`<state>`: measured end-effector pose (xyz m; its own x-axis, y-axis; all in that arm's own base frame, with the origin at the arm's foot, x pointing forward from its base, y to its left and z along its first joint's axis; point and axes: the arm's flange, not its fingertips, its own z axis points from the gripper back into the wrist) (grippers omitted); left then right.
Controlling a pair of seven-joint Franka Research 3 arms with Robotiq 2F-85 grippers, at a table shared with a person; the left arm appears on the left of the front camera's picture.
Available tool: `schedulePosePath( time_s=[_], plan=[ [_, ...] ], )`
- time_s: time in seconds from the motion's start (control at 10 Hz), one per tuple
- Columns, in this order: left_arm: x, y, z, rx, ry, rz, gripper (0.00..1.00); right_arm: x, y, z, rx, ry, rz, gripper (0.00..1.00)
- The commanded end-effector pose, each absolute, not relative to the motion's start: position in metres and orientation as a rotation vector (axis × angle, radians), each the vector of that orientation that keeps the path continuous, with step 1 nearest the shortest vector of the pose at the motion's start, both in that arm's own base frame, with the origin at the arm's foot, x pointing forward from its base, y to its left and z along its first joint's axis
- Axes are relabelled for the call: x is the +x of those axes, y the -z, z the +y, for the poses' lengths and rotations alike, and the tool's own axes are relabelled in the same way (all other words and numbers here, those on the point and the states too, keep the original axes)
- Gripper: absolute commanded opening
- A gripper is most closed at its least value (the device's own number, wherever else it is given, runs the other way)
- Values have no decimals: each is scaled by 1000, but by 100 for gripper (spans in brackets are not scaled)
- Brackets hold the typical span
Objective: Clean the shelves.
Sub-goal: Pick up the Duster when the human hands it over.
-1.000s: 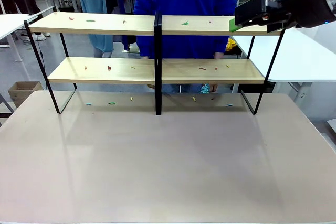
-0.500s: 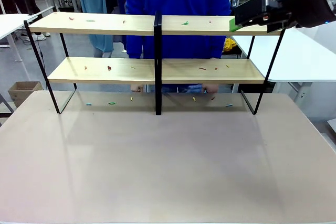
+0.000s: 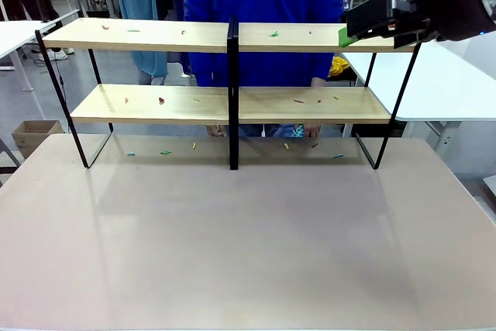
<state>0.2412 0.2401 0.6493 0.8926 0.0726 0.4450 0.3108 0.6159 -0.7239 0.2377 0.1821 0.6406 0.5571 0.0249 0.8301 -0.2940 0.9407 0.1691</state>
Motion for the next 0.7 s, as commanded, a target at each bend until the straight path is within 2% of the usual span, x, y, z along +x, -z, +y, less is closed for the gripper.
schedulePosePath(
  time_s=[0.0, 0.6],
  plan=[
    [243, -657, 239, -878, 156, -438, 1, 238, -641, 182, 305, -190, -967, 100],
    [243, -657, 239, -878, 156, -438, 1, 238, -641, 182, 305, -190, -967, 100]
  ],
)
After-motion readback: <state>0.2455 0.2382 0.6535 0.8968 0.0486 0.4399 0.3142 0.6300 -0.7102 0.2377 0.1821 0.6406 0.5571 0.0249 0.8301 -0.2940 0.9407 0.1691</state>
